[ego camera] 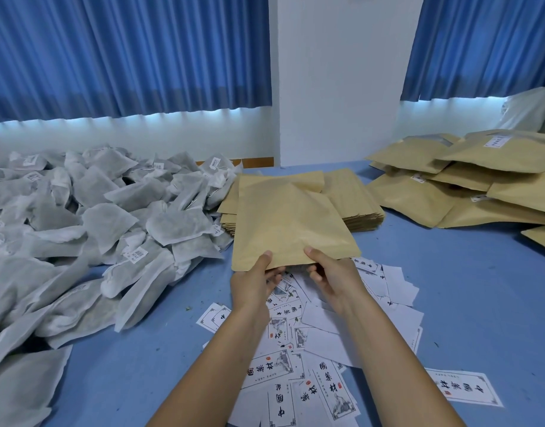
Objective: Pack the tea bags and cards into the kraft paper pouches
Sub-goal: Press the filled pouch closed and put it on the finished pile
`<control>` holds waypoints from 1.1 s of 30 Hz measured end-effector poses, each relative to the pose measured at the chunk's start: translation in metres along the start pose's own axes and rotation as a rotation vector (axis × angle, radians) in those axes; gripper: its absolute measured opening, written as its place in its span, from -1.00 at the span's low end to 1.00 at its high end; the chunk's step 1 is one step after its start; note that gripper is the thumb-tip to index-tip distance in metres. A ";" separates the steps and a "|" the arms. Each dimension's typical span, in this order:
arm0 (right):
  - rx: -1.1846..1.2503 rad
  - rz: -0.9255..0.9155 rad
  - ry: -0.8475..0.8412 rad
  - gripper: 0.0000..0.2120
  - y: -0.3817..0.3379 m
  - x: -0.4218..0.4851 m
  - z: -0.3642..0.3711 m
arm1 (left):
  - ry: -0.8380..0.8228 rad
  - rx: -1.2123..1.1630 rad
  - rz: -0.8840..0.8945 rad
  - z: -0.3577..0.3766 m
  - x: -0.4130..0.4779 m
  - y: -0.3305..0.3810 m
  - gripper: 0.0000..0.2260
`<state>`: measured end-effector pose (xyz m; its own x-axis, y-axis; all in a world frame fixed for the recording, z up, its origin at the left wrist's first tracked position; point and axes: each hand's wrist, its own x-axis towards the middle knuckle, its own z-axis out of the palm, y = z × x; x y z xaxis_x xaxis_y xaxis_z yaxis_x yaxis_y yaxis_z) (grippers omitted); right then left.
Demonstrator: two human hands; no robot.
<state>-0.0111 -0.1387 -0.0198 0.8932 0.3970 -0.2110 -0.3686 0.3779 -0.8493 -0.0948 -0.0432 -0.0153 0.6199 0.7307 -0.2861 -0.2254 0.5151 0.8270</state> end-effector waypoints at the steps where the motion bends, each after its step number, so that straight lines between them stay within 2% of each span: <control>1: -0.015 -0.004 -0.003 -0.80 0.000 0.000 0.001 | -0.003 0.007 0.002 0.000 0.000 0.000 -0.93; 5: -0.047 -0.006 0.015 -0.88 -0.001 0.000 -0.001 | -0.007 0.030 0.018 0.001 -0.001 -0.001 -0.94; 10: -0.015 0.008 0.000 -0.87 0.001 -0.001 -0.001 | -0.026 0.035 0.039 0.001 -0.001 -0.001 -0.94; 14: -0.081 0.007 -0.025 -0.87 0.001 -0.001 -0.001 | -0.054 0.087 0.017 0.002 -0.002 -0.001 -0.96; 19: 0.021 0.056 0.042 -0.85 -0.003 0.000 -0.002 | 0.012 0.169 0.032 -0.005 0.009 0.006 -0.82; 21: 0.053 0.069 0.047 -0.86 -0.004 -0.001 -0.002 | 0.003 0.165 0.020 -0.005 0.009 0.004 -0.83; 23: 0.071 0.076 0.025 -0.89 -0.004 -0.002 -0.003 | -0.018 0.177 0.020 -0.004 0.006 0.001 -0.87; 27: -0.071 0.116 -0.063 -0.87 0.005 -0.007 0.003 | -0.076 0.235 0.038 0.001 -0.001 -0.004 -0.88; 31: -0.055 0.074 -0.058 -0.64 0.015 -0.007 0.008 | -0.080 0.309 0.110 0.007 -0.006 -0.008 -0.79; 33: -0.069 0.069 -0.047 -0.64 0.015 -0.005 0.007 | -0.060 0.413 0.168 0.007 -0.005 -0.010 -0.72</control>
<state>-0.0229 -0.1288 -0.0280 0.8526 0.4597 -0.2484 -0.4087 0.2907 -0.8651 -0.0904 -0.0552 -0.0181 0.6455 0.7554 -0.1125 -0.0154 0.1602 0.9870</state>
